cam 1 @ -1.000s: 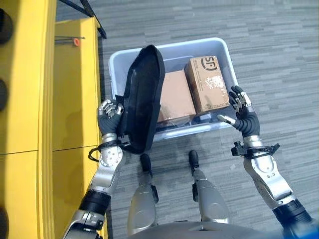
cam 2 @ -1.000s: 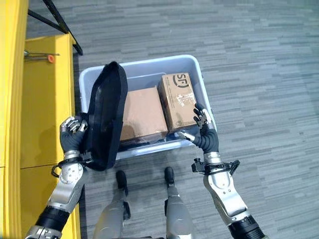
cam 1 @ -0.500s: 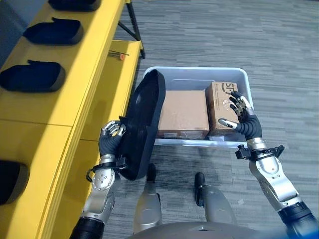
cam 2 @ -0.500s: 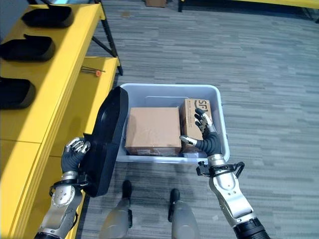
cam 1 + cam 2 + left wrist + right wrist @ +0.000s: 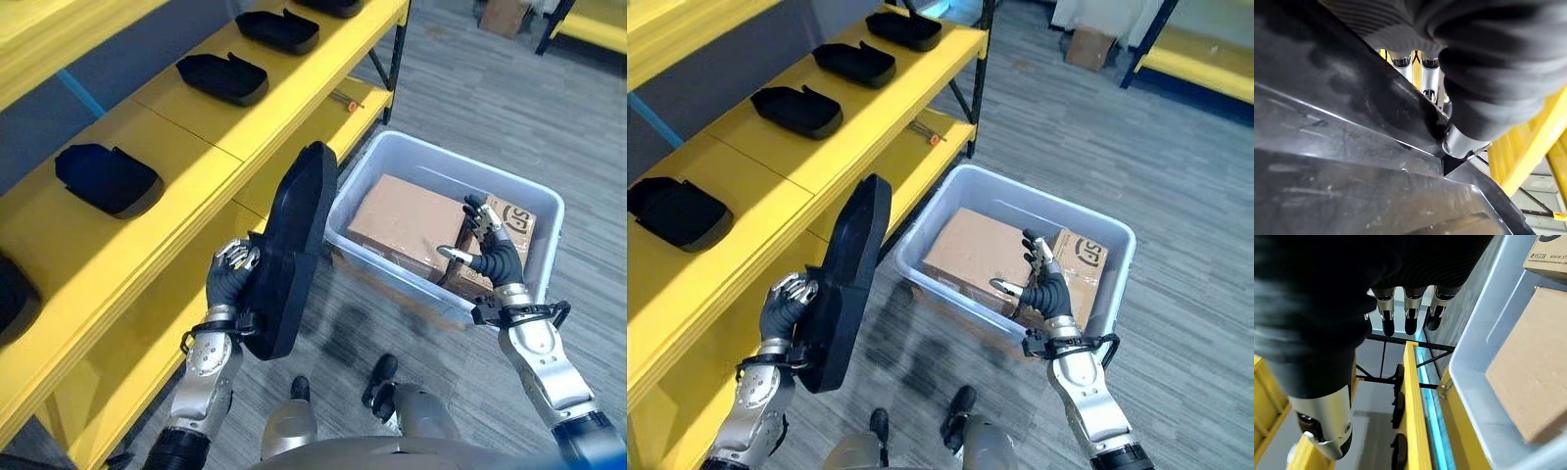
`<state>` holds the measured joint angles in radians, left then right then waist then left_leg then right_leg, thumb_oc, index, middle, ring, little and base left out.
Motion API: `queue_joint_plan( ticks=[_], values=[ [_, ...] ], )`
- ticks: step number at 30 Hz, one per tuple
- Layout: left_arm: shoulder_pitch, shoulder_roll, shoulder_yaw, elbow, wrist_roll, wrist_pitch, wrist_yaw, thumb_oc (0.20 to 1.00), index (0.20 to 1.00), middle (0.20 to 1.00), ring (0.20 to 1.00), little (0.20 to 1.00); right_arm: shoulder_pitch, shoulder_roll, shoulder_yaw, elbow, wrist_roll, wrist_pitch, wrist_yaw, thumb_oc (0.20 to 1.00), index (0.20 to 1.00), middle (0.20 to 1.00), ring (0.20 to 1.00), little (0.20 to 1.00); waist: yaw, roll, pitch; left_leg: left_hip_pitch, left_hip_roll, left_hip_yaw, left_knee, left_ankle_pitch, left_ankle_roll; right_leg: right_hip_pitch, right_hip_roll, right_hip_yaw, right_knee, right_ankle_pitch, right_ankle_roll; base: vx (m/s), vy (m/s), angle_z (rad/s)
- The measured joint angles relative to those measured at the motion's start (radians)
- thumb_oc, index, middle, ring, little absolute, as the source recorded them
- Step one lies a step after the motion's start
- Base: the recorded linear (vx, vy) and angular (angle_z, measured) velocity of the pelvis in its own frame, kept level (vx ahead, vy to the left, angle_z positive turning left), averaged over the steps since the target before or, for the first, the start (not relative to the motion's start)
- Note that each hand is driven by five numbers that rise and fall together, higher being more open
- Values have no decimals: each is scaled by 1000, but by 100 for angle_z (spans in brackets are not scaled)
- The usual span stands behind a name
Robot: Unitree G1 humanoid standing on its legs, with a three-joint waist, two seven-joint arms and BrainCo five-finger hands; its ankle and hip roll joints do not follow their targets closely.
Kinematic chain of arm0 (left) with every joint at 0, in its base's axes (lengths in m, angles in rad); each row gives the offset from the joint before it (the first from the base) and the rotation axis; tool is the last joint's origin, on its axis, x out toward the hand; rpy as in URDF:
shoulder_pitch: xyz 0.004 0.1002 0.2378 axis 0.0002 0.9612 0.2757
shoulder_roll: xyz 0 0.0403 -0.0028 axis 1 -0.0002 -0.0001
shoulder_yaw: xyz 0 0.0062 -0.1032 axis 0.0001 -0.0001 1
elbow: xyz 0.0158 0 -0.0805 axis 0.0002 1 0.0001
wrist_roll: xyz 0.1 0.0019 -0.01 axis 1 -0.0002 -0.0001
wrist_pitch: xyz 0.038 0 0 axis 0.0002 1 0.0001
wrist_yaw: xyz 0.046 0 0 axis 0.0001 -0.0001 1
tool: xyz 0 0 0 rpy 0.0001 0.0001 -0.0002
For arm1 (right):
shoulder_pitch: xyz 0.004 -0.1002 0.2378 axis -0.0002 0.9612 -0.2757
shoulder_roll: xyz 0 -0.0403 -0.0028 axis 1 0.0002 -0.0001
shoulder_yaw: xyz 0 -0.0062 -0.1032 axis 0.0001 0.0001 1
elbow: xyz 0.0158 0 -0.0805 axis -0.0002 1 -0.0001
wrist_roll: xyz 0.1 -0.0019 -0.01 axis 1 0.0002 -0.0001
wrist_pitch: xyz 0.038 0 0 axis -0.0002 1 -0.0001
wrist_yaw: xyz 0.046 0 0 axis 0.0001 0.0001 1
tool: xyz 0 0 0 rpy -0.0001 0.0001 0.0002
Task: Move parts from the plastic box to the shelf.
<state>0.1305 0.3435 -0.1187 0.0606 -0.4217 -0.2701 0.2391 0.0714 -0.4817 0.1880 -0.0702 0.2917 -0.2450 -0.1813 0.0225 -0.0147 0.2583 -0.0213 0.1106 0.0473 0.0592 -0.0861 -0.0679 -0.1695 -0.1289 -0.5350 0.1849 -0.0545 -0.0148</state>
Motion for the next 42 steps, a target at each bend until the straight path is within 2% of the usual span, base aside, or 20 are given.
queue_joint_plan(
  ticks=[2,4,8,11,13,15,16,17,18,20,22,26,31,36,37,38,39,40,41,42],
  values=[
    [-3,17,1,0,2,4,1,200,200,200,200,200,21,1,-3,3,0,10,3,1000,1000,1000,1000,1000,-6,-24,-6,-39,-48,-7,-6,26,41,-29,-38,35,-8,35,58,17,264,34],
    [-3,18,2,0,2,4,1,200,200,200,200,200,17,4,-2,10,-1,15,5,1000,1000,1000,1000,1000,-2,-26,-10,-53,-94,-24,6,30,62,-32,-72,54,-14,56,60,25,340,39],
    [-7,19,7,-1,6,4,2,200,200,200,200,200,8,15,18,10,-1,22,11,1000,1000,1000,1000,1000,24,-27,-12,-95,-155,-36,55,23,110,-30,-125,51,-35,129,32,-28,296,25],
    [-25,24,7,0,24,5,8,200,200,200,200,200,-7,53,27,15,-1,25,10,1000,1000,1000,1000,1000,21,-29,-13,-118,-194,-51,81,22,134,-31,-161,59,-48,157,51,8,228,27],
    [-62,42,6,0,53,5,9,200,200,200,200,200,-21,69,52,24,-1,34,11,1000,1000,1000,1000,1000,16,-39,-17,-135,-217,-61,84,28,144,-32,-175,106,-63,175,64,18,173,34],
    [-97,62,2,1,64,5,10,200,200,200,200,200,-60,87,96,50,-1,45,12,1000,1000,1000,1000,1000,-10,-42,-20,-134,-222,-90,81,35,157,-33,-168,234,-51,200,61,35,186,44],
    [-119,71,-5,4,69,3,10,200,200,200,200,200,-72,87,113,50,-1,46,21,1000,1000,1000,1000,1000,-20,-44,-22,-134,-225,-118,78,44,170,-62,-135,428,-2,179,64,35,132,43],
    [-133,76,-11,14,71,1,9,200,200,200,200,200,-71,86,117,50,0,46,24,1000,1000,1000,1000,1000,-28,-42,-23,-132,-213,-130,61,55,170,-94,-78,604,45,101,97,29,90,42],
    [-136,83,-23,21,73,1,8,200,200,200,200,200,-68,78,116,46,2,46,30,1000,1000,1000,1000,1000,-40,-48,-25,-120,-198,-152,20,84,165,-101,8,691,47,51,120,7,44,30],
    [-110,86,-25,20,84,2,8,200,200,200,200,200,-43,76,125,55,19,46,47,1000,1000,1000,1000,1000,-46,-75,-28,-98,-198,-154,10,88,164,-74,71,621,66,35,124,-12,30,18],
    [-72,82,-25,19,84,3,8,200,200,200,200,200,-35,68,146,62,21,48,63,1000,1000,1000,1000,1000,-30,-96,-42,-82,-197,-137,1,83,155,-42,107,525,24,16,90,-16,5,-18],
    [-30,65,-22,16,90,15,0,200,200,200,200,200,-35,62,145,61,40,51,67,1000,1000,1000,1000,1000,-37,-107,-51,-30,-174,-147,-46,90,117,64,132,524,-115,49,52,-30,-34,-2],
    [32,60,0,-25,88,16,-5,200,200,200,200,200,-40,38,141,53,40,51,80,1000,1000,1000,1000,1000,-17,-105,-60,-26,-152,-144,-58,104,99,78,150,520,-163,81,31,-75,-100,0],
    [54,49,-2,-37,77,19,-43,200,200,200,200,200,-38,-12,138,50,40,51,99,1000,1000,1000,1000,1000,-2,-62,-39,-69,-160,-207,3,111,65,108,162,462,-183,84,15,-150,-34,45],
    [50,42,-4,-37,74,20,-45,200,200,200,200,200,-38,-25,136,50,40,51,99,1000,1000,1000,1000,1000,-3,-51,-31,-85,-165,-220,15,123,48,109,163,452,-173,78,5,-148,2,105],
    [36,33,-14,-37,67,25,-49,200,200,200,200,200,-27,-54,133,48,40,51,98,1000,1000,1000,1000,1000,-19,-42,-21,-91,-169,-225,-9,148,-13,104,149,434,-154,65,-13,-112,13,124],
    [33,34,-22,-43,58,25,-56,200,200,200,200,200,-19,-74,133,45,40,52,100,1000,1000,1000,1000,1000,-33,-43,-21,-85,-159,-179,-19,128,-54,96,133,414,-158,76,-75,-81,15,117],
    [32,40,-21,-48,50,25,-66,200,200,200,200,200,-21,-75,128,50,41,58,99,1000,1000,1000,1000,1000,-25,-48,-13,-115,-138,-103,65,74,22,87,123,401,-148,69,-86,-41,10,54],
    [39,56,-17,-49,43,25,-70,200,200,200,200,200,-16,-61,126,48,41,58,99,1000,1000,1000,1000,1000,-9,-71,-6,-120,-116,-59,144,37,57,80,106,400,-134,73,-92,-54,9,35],
    [43,70,-16,-47,40,29,-71,200,200,200,200,200,-16,-47,117,35,43,57,99,1000,1000,1000,1000,1000,-20,-88,-1,-118,-87,-37,200,19,54,79,93,389,-129,68,-90,-64,71,52]
  ],
)
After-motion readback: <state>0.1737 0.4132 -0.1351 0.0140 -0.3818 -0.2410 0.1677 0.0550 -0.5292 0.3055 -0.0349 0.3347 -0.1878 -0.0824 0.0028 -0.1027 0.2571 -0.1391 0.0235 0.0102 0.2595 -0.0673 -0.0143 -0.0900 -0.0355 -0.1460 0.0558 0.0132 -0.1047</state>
